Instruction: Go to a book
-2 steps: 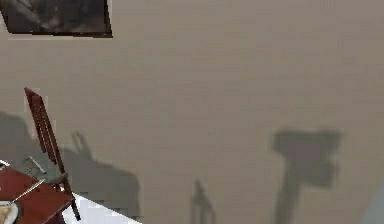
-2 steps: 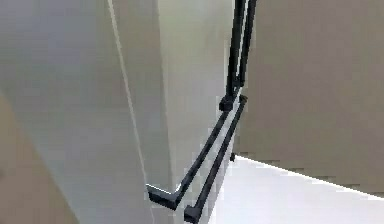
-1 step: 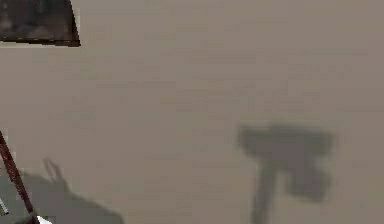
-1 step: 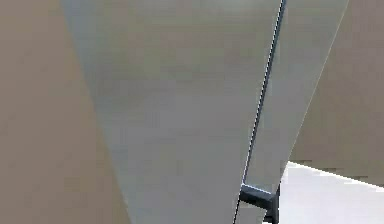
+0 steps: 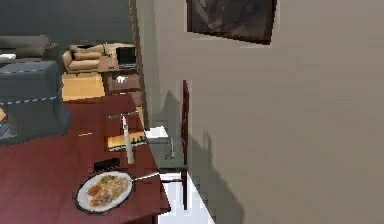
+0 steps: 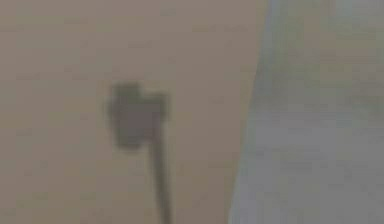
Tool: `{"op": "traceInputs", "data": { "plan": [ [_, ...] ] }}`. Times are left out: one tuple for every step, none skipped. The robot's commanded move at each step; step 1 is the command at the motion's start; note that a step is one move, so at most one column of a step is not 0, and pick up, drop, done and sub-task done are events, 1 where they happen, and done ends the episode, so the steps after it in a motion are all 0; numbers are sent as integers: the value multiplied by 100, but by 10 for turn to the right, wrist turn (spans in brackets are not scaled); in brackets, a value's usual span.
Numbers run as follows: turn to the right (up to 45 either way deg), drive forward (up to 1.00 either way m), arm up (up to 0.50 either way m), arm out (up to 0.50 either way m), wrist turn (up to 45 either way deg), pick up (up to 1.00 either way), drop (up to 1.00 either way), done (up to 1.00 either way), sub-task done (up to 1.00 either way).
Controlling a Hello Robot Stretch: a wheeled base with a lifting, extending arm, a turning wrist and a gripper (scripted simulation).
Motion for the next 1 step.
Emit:
{"op": "traceInputs", "data": {
  "plan": [
    [-30,0,0,0,0,0,0,0,0]
  ]
}}
